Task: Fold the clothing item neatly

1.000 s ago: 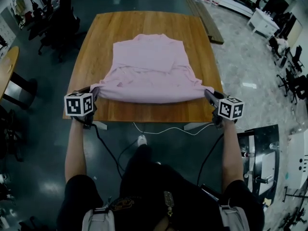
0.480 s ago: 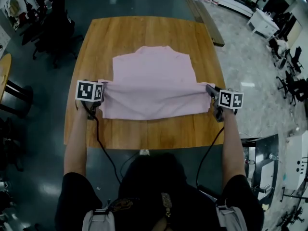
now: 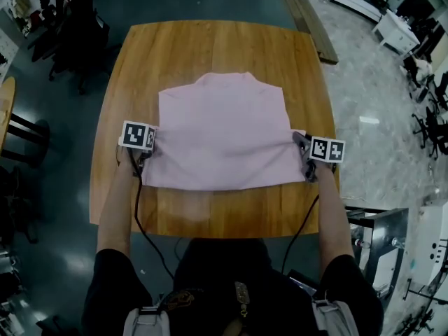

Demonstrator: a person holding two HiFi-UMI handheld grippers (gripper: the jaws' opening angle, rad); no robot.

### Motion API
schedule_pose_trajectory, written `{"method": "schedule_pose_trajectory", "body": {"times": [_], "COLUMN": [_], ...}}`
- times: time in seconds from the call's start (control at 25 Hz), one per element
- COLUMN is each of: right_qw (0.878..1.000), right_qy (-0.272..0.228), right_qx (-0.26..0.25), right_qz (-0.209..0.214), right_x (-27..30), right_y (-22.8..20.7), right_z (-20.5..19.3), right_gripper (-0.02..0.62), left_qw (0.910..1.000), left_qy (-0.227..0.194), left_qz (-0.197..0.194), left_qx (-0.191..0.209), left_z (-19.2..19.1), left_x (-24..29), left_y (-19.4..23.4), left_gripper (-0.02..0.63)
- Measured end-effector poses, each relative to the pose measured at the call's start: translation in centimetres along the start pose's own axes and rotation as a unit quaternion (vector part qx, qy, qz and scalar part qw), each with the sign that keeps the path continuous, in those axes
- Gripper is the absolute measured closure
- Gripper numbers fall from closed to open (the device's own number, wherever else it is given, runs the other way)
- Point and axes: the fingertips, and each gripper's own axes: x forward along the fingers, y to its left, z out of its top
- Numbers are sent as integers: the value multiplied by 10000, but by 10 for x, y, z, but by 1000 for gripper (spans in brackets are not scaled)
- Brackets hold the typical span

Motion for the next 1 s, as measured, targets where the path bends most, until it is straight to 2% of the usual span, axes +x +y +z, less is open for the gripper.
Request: {"method": "schedule_pose_trajectory", "body": {"times": [0.12, 0.28, 0.56, 0.68, 0.8, 1.0], "right_qw": [9999, 9995, 9975, 9943, 9901, 9918], "right_qy": [0, -113, -621, -733, -793, -594], "right_qx": [36, -92, -51, -41, -252, -792], "right_qz": [-108, -278, -337, -776, -1126, -807], "right_x": [12, 17, -9, -33, -49, -48], "right_y": [-10, -18, -8, -19, -19, 22], "right_z": [-3, 0, 21, 24, 21, 6], "right_gripper": [479, 456, 356, 356, 356, 392], "left_qw": [9998, 9979, 9946, 9948, 9956, 9962], "left_qy": [15, -237, -806, -916, -926, -806], "left_qz": [143, 386, 434, 336, 151, -70], "left_qx": [-165, -469, -492, -286, 62, 332], "left_z": [-3, 1, 20, 17, 9, -14], "left_x": [12, 7, -33, -49, -52, -45], "left_y": [7, 18, 21, 17, -1, -39], "left_gripper": [512, 434, 422, 423, 433, 434]}}
